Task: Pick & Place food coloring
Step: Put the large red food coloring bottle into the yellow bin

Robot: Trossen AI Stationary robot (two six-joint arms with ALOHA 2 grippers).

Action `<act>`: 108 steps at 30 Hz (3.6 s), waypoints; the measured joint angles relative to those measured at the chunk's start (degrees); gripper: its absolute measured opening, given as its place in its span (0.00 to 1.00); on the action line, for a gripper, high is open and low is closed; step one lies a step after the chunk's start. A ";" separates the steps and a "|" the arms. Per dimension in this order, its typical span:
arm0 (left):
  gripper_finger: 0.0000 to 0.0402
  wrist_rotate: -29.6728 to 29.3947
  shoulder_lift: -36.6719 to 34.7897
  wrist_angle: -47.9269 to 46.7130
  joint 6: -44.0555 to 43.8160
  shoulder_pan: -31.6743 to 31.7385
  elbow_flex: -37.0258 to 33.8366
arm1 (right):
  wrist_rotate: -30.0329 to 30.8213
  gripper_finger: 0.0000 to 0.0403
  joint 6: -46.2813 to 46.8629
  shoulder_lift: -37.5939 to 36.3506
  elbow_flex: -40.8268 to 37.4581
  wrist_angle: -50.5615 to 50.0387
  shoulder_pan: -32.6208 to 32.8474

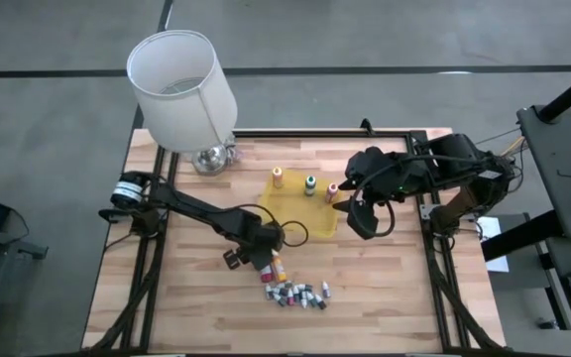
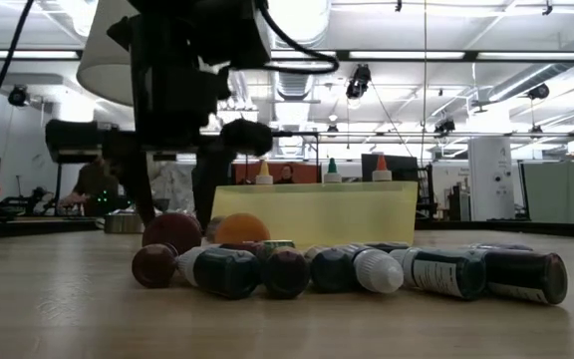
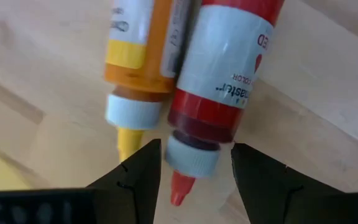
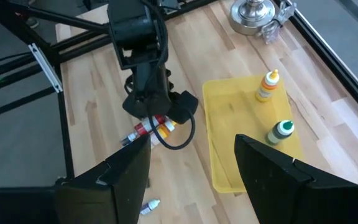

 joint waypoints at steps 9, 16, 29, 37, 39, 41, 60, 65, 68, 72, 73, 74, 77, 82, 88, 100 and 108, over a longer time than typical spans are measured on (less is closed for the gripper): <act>0.41 -0.79 1.36 0.35 -0.02 -0.02 0.00 | 0.01 0.56 -0.01 -0.02 0.00 0.00 0.00; 0.23 -0.78 1.36 -0.62 -0.30 -0.02 0.00 | 0.10 0.56 -0.01 -0.02 0.00 0.00 0.00; 0.23 -2.77 1.34 -9.71 -5.54 -0.01 6.64 | 0.17 0.56 -0.25 -0.04 0.00 0.00 0.00; 0.23 -12.17 1.30 -23.39 -7.58 0.54 18.54 | -0.03 0.56 -1.03 -0.82 0.00 -0.62 0.00; 0.23 -13.90 1.25 -26.90 -8.41 1.22 21.60 | -0.26 0.56 -1.69 -1.74 0.00 -1.47 0.00; 0.23 -15.09 1.25 -29.69 -9.15 2.01 24.57 | -0.52 0.56 -1.91 -3.14 0.00 -1.77 0.00; 0.23 -40.76 1.72 -37.76 7.02 11.84 35.67 | 4.86 0.56 -1.46 -15.01 0.02 -1.79 -0.02; 0.23 -45.63 3.12 -37.14 13.25 14.74 35.65 | 5.09 0.56 -0.16 -15.17 0.02 -1.85 -0.02; 0.23 -45.80 3.88 -37.05 15.33 16.03 35.65 | 5.09 0.56 -0.01 -15.02 0.02 -2.00 -0.02; 0.23 -47.11 4.69 -36.16 18.30 16.24 35.60 | 5.09 0.56 -0.01 -14.71 0.02 -2.01 -0.02; 0.23 -47.33 4.92 -35.47 19.02 16.24 35.60 | 5.09 0.56 -0.01 -14.65 0.02 -2.03 -0.02; 0.23 -47.69 5.19 -34.96 19.54 16.22 35.60 | 5.09 0.56 -0.01 -14.63 0.02 -2.11 -0.02; 0.23 -49.22 6.42 -34.00 20.05 16.24 35.60 | 5.09 0.56 -0.01 -14.49 0.02 -3.01 -0.02; 0.23 -54.27 8.71 -32.38 19.34 16.24 35.60 | 5.09 0.56 -0.01 -14.49 0.02 -3.24 -0.02; 0.23 -55.76 10.98 -31.39 18.96 15.70 35.60 | 5.05 0.56 -0.01 -14.61 0.02 -3.31 -0.02; 0.23 -58.36 15.29 -27.18 20.79 14.36 35.58 | 5.01 0.56 -0.01 -14.62 0.02 -4.83 -0.02; 0.23 -60.79 17.46 -23.33 23.03 14.31 35.58 | 4.94 0.56 -0.03 -14.62 0.02 -4.81 -0.02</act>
